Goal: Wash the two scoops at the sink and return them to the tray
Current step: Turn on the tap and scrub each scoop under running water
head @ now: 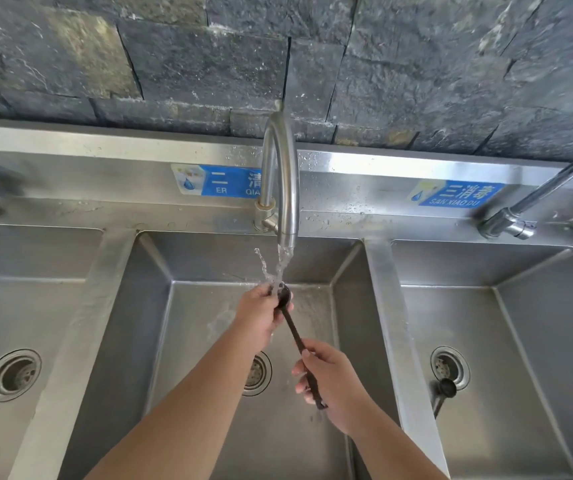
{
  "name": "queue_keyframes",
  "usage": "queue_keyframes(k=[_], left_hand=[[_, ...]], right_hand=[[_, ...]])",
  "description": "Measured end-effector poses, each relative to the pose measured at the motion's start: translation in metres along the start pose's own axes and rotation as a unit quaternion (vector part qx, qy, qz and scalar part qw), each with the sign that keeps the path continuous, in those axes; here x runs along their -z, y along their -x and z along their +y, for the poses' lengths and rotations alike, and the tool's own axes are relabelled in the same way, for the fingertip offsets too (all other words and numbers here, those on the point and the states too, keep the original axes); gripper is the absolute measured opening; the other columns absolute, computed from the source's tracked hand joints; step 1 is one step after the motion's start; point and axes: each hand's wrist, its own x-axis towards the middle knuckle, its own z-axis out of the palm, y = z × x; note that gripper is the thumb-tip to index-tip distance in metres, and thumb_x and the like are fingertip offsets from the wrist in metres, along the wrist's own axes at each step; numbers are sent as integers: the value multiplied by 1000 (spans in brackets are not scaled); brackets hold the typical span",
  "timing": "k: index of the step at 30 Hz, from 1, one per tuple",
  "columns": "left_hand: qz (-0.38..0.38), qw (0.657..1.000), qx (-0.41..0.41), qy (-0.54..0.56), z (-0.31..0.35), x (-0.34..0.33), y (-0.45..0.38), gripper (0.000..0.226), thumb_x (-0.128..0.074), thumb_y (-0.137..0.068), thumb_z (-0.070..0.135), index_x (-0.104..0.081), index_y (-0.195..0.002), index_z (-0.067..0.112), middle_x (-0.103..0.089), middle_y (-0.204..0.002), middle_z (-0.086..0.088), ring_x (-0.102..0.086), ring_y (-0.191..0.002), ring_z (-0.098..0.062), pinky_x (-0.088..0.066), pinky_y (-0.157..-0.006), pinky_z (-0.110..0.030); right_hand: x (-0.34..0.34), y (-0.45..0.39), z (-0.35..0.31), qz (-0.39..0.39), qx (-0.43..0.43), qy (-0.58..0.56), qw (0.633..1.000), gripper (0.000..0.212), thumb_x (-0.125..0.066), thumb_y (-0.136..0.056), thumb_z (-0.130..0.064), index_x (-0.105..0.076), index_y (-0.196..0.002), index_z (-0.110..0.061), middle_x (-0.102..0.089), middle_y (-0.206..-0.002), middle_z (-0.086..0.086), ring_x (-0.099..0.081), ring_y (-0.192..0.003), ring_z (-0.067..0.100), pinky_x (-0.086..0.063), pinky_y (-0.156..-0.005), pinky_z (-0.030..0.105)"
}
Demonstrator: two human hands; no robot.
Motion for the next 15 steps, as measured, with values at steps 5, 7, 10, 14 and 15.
queue_keyframes(k=[5,7,10,14,15], left_hand=[[-72,994,1,88,1,9,9,27,-40,-92,-10,-64,-98,0,-69,-89,-19,-70,-74,-26,-59,-65,-32],[-78,991,-1,107,0,9,12,22,-44,-96,-4,-65,-99,-1,-69,-90,-18,-71,-79,-26,-59,-69,-32],[-59,991,-10,122,-2,9,16,17,-48,-97,2,-63,-104,-2,-71,-98,-16,-72,-87,-23,-59,-71,-27],[-49,992,-45,108,5,16,21,16,-47,-96,-4,-62,-99,0,-71,-91,-11,-71,-83,-17,-58,-73,-24],[-51,991,-54,110,8,19,22,16,-48,-95,-5,-63,-97,0,-70,-87,-10,-68,-80,-18,-56,-73,-24]], right_hand=[[8,1,-1,-5,-1,-15,1000,19,-47,-101,-6,-62,-112,-3,-66,-65,9,-54,-44,19,-32,-39,22],[8,1,-3,-10,2,-25,1000,19,-48,-100,-6,-62,-113,-1,-67,-66,11,-54,-44,19,-33,-37,22],[5,-1,-8,-26,1,-33,999,18,-50,-99,-6,-62,-110,3,-68,-68,13,-55,-43,19,-33,-34,22],[-7,-8,-13,-44,4,-23,999,16,-50,-99,-7,-64,-95,0,-68,-65,9,-56,-44,18,-32,-33,21],[-10,-11,-15,-47,4,-22,999,16,-50,-99,-7,-64,-94,-1,-68,-65,8,-57,-44,18,-32,-33,21]])
